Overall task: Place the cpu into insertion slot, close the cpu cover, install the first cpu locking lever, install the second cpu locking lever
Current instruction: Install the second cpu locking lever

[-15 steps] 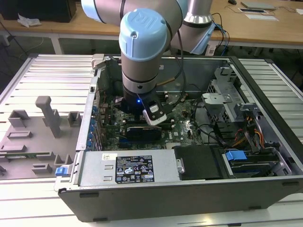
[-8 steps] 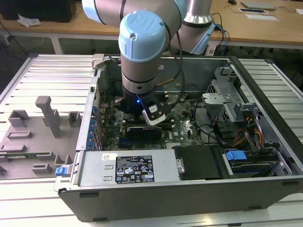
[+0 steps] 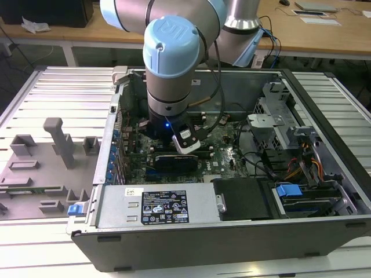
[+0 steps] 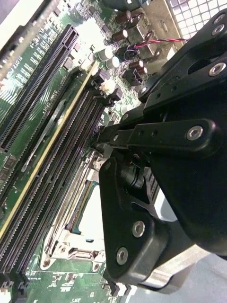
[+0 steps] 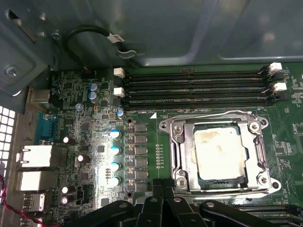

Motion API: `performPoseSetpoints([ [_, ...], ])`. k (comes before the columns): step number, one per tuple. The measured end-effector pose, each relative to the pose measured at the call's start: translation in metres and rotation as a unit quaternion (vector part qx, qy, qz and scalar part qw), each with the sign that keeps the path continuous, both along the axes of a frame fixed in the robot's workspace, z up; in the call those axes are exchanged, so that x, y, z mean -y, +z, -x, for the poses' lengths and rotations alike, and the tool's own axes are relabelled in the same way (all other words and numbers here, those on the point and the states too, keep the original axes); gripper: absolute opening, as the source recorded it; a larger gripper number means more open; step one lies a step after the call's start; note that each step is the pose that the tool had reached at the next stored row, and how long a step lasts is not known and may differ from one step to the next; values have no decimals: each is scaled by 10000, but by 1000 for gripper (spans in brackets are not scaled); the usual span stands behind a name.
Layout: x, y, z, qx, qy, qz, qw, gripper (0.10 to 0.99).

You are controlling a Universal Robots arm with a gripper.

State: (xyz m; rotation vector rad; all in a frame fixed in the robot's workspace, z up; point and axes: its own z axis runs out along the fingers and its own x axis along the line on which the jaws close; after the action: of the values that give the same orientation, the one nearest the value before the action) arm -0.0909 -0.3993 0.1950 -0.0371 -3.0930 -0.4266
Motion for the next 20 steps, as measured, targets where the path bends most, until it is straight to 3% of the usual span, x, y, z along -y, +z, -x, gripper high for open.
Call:
performPoseSetpoints([
  [2, -2, -1, 0, 1, -1, 17, 10000, 106],
  [4, -2, 16, -1, 3, 0, 91, 10000, 106],
  [6, 0, 35, 0, 1, 0, 109, 9999, 106],
  [10, -1, 247, -3, 1, 0, 93, 10000, 106],
  [11, -2, 251, -24, 1, 0, 81, 10000, 106],
  [14, -1, 252, -156, 0, -2, 77, 10000, 106],
  [17, -1, 252, -388, -12, -2, 77, 10000, 106],
  [20, 0, 252, -481, -18, -2, 78, 10000, 106],
])
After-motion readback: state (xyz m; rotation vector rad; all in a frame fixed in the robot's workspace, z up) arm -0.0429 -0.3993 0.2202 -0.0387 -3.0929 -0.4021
